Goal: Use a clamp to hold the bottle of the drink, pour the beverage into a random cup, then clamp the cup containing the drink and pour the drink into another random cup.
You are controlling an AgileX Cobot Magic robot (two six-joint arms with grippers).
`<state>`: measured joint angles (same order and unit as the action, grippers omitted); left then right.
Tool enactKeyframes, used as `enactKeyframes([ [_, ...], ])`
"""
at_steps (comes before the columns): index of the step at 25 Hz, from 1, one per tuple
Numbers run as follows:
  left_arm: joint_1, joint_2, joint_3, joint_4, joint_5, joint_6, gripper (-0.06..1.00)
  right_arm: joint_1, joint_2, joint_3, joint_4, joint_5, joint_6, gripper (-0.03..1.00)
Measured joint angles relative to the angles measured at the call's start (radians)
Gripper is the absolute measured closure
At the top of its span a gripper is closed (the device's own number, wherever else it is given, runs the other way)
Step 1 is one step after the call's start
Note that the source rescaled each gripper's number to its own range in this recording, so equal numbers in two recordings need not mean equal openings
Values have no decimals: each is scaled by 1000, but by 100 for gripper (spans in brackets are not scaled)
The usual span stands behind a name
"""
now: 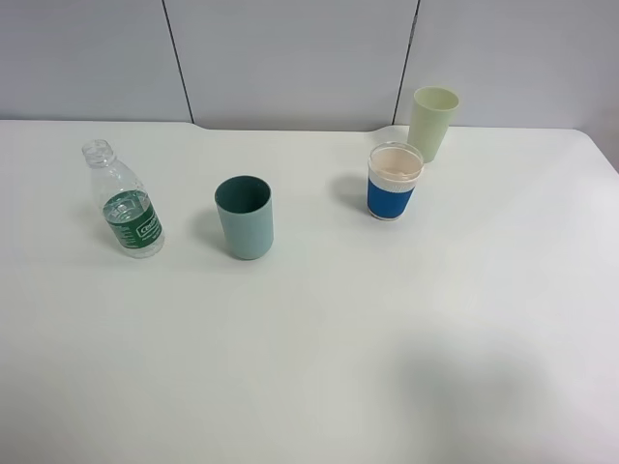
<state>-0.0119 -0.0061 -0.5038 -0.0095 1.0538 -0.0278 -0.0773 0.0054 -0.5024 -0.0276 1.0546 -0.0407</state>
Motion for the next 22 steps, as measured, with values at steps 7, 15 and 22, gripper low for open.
enactKeyframes([
  [7,0,0,0,0,1,0,-6,-38,-8,0,4,0,1,1],
  [15,0,0,0,0,1,0,-6,-9,-8,0,4,0,2,1],
  [22,0,0,0,0,1,0,-6,32,-8,0,4,0,9,1],
])
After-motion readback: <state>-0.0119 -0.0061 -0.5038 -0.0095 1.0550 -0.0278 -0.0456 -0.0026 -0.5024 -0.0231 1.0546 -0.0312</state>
